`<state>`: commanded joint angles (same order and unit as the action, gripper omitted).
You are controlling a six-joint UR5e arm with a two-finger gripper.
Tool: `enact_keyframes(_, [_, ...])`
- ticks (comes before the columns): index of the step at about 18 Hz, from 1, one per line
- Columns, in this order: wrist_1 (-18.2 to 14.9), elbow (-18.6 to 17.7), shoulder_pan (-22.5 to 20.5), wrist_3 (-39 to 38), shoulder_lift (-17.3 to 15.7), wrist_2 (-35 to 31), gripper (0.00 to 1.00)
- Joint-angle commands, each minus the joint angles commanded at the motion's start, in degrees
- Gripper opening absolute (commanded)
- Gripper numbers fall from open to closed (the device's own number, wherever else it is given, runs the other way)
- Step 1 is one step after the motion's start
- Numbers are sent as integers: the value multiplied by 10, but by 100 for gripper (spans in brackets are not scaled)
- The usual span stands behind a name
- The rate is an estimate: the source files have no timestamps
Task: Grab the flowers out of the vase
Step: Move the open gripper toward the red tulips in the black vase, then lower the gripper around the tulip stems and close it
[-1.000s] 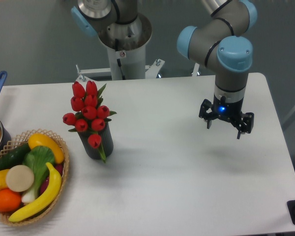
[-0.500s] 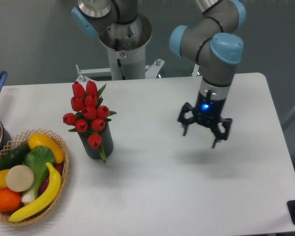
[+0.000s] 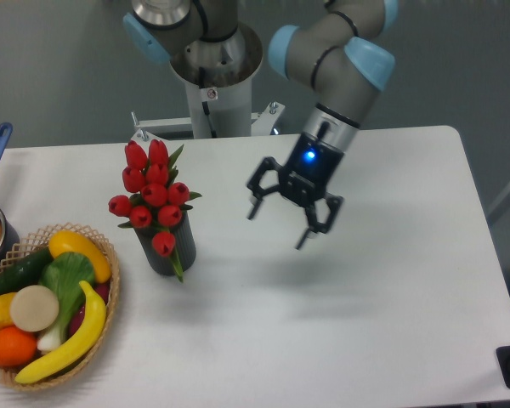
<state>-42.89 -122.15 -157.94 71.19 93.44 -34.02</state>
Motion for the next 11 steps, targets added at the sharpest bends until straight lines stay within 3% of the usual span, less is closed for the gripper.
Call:
enact_keyframes(5, [0, -75, 7, 9, -63, 40, 100])
enact_keyframes(11, [0, -89, 40, 15, -61, 61, 100])
